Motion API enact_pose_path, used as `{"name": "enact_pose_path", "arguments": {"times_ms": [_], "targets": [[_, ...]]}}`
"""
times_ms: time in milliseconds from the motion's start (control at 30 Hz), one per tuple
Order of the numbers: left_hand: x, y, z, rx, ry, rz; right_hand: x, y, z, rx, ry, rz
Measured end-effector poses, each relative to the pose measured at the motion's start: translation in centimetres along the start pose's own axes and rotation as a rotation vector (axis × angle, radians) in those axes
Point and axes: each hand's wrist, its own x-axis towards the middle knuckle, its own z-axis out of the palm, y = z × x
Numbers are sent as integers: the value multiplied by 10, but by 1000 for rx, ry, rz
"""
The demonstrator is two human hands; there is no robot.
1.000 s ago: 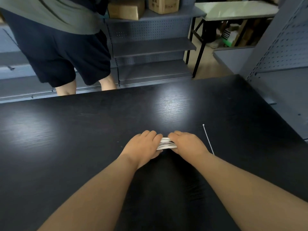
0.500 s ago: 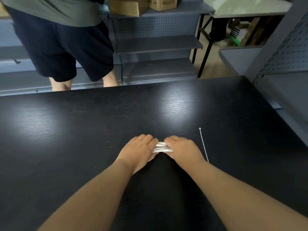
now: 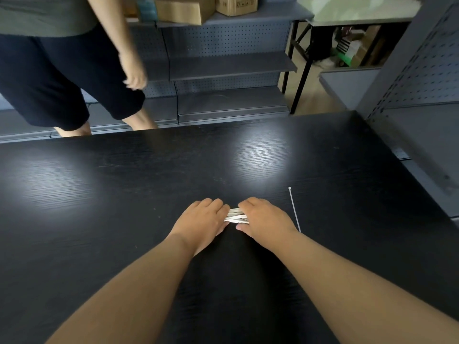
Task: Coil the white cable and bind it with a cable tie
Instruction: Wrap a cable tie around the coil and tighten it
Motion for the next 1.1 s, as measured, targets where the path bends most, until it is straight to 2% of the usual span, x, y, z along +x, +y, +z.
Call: {"name": "enact_pose_path", "arguments": {"times_ms": [133,267,500,600,733,933,1100], "targets": [[2,4,-3,-3,-8,-35,-7,8,-10,55,-47,51],[4,7,-6,-23,-13,-72,-22,21,-19,98,-11,109],[2,15,-6,-12,0,-124,-40,47,-30,108,146,415],[2,17,-4,-1,9,-135,-39,53,-31,156,74,593],[2,16,-3,8,-5,-136,-33,59,-28,269,-10,731],[3,15,-1,7,-15,-144,-26,62,-28,448,3,833],[2,14,0,5,-10,-140,-23,63,-27,471,-3,865]]}}
